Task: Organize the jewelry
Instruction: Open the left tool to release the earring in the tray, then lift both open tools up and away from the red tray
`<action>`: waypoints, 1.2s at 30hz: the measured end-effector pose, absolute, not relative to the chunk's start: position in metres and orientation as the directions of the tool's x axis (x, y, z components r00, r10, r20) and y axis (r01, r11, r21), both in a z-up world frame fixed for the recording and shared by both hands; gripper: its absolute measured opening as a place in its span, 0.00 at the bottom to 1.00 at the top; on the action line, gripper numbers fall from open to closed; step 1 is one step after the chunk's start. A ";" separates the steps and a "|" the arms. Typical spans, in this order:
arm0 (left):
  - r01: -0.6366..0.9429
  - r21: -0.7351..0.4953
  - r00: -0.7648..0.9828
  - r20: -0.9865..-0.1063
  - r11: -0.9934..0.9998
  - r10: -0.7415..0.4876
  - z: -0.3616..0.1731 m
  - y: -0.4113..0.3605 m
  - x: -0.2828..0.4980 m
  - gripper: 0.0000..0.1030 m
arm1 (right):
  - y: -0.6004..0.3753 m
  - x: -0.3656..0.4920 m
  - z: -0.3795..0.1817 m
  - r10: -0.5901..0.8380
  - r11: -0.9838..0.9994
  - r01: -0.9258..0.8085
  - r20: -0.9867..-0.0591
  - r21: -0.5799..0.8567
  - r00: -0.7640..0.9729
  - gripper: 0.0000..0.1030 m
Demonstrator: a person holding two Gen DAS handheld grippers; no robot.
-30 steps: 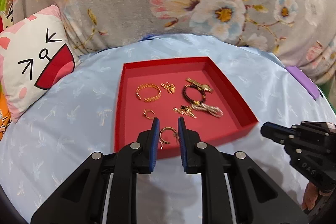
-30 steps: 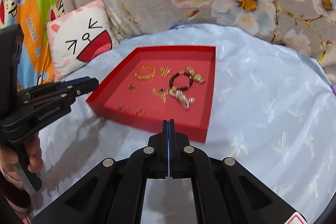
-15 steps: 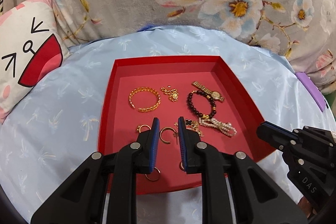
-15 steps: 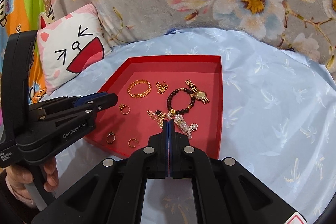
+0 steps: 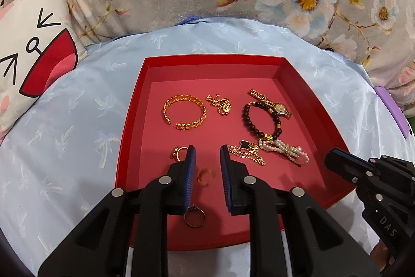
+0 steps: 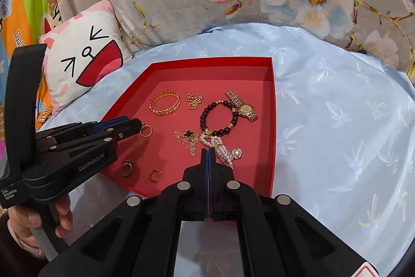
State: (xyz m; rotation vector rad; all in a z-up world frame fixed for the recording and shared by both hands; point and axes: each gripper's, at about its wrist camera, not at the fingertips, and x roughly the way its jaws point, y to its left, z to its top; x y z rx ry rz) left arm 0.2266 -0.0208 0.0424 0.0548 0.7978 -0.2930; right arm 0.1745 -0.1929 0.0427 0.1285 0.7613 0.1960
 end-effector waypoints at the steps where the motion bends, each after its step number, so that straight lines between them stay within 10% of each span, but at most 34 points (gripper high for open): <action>1: 0.276 -0.060 0.660 -0.713 0.959 -0.235 0.041 -0.021 0.228 0.19 | -0.193 0.175 0.043 0.222 0.974 -0.130 -0.671 0.186 0.708 0.00; 5: 0.248 -0.042 0.673 -0.711 0.968 -0.204 0.037 -0.020 0.229 0.46 | -0.193 0.175 0.042 0.222 0.974 -0.129 -0.672 0.186 0.707 0.00; 12: 0.225 0.010 0.711 -0.685 0.974 -0.158 0.041 -0.022 0.223 0.66 | -0.186 0.174 0.040 0.205 0.978 -0.131 -0.669 0.160 0.714 0.10; 17: 0.224 0.036 0.727 -0.672 0.974 -0.142 0.042 -0.027 0.217 0.72 | -0.184 0.171 0.041 0.197 0.980 -0.126 -0.650 0.155 0.734 0.47; 36: 0.156 0.039 0.745 -0.660 0.987 -0.092 0.052 -0.023 0.192 0.81 | -0.186 0.154 0.045 0.185 0.982 -0.112 -0.630 0.154 0.755 0.57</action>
